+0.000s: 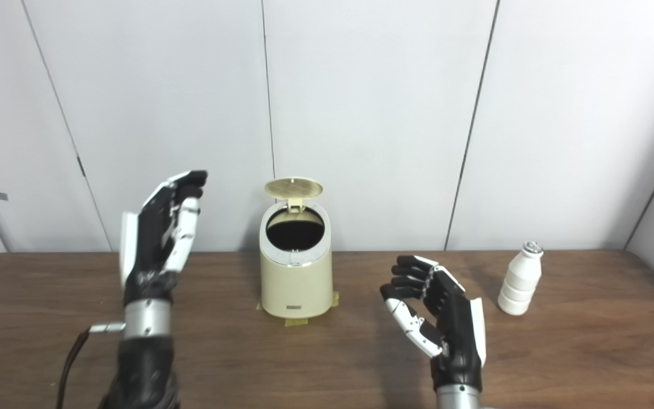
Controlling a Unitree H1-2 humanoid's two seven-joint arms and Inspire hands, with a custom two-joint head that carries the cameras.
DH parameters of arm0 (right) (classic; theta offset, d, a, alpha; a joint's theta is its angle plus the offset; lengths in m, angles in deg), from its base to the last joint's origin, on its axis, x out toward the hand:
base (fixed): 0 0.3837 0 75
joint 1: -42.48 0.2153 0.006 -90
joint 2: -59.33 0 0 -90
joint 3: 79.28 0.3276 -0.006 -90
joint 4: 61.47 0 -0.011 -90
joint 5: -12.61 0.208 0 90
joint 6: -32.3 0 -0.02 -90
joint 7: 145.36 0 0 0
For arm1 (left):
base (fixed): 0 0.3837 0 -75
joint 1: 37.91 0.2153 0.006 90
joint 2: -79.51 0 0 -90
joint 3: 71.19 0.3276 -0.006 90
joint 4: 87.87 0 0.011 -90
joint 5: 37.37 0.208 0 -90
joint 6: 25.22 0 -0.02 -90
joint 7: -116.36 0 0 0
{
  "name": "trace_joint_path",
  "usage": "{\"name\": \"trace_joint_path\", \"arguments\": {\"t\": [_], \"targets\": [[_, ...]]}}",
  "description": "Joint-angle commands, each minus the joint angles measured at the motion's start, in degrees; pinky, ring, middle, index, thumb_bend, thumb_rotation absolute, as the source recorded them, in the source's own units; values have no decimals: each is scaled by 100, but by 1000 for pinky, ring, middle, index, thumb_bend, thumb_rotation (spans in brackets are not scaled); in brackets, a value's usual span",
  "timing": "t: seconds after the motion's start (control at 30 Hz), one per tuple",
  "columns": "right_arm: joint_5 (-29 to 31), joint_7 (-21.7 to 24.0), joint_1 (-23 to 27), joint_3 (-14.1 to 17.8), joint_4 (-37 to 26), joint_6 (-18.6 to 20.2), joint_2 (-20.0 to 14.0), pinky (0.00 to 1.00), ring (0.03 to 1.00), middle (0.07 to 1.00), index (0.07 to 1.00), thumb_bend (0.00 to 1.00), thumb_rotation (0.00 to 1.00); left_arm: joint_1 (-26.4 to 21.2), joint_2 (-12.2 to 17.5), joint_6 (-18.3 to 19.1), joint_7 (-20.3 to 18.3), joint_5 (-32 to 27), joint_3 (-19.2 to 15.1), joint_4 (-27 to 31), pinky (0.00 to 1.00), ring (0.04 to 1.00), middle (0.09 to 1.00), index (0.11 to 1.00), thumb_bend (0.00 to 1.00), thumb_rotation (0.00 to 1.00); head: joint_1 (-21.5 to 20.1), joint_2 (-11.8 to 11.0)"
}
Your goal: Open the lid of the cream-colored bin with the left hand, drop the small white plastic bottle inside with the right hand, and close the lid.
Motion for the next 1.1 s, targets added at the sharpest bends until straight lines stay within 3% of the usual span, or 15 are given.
{"name": "trace_joint_path", "arguments": {"t": [0.0, 0.23, 0.33, 0.43, 0.57, 0.63, 0.77, 0.9, 0.97, 1.0, 1.07], "targets": [[15, -10, 222, 23, -180, -166, 2, 543, 590, 616, 618, 314, 231, -19, 32, -265, -89, -244, -65, 288, 686, 767, 769, 755, 149, 766, -3, 0], [-371, -197, 246, 60, -211, -166, -47, 524, 582, 620, 621, 310, 210, 713, 101, -682, -184, -757, -280, 304, 678, 732, 728, 711, 175, 618, -54, -62], [-524, -390, 252, 175, -189, -268, -41, 518, 567, 606, 609, 317, 188, 945, 186, -718, -225, -850, -388, 253, 686, 730, 720, 702, 187, 600, -84, -83], [-629, -756, 268, 387, -29, -577, 2, 484, 539, 579, 586, 347, 215, 1068, 232, -783, -234, -934, -445, 249, 705, 734, 721, 701, 204, 599, -125, -95], [-494, -1203, 359, 846, 646, -1513, -260, 409, 442, 493, 501, 497, 284, 1171, 281, -868, -249, -1021, -501, 245, 714, 739, 729, 709, 206, 611, -152, -99], [-443, -1289, 393, 995, 748, -1707, -337, 379, 411, 462, 486, 501, 187, 1202, 281, -872, -248, -1025, -515, 265, 714, 742, 732, 711, 209, 611, -161, -82], [-740, -1552, 375, 1197, 314, -1360, -274, 242, 279, 340, 474, 504, 150, 1258, 265, -878, -232, -1005, -522, 311, 712, 742, 733, 715, 219, 619, -194, -69], [-859, -1917, 448, 1454, 304, -1492, -292, 171, 208, 271, 471, 508, 145, 1266, 220, -890, -206, -977, -514, 325, 707, 738, 730, 716, 211, 603, -202, -62], [-920, -2082, 491, 1563, 338, -1565, -303, 178, 216, 281, 472, 507, 144, 1265, 201, -870, -205, -946, -499, 350, 706, 739, 730, 716, 207, 603, -216, -43], [-877, -2120, 511, 1611, 350, -1614, -326, 179, 221, 368, 478, 515, 76, 1265, 189, -858, -205, -932, -489, 365, 705, 740, 731, 717, 200, 604, -223, -35], [-854, -2199, 556, 1694, 367, -1684, -368, 166, 214, 438, 488, 521, 20, 1261, 178, -871, -201, -911, -479, 359, 699, 739, 730, 717, 187, 606, -224, -30]]}}
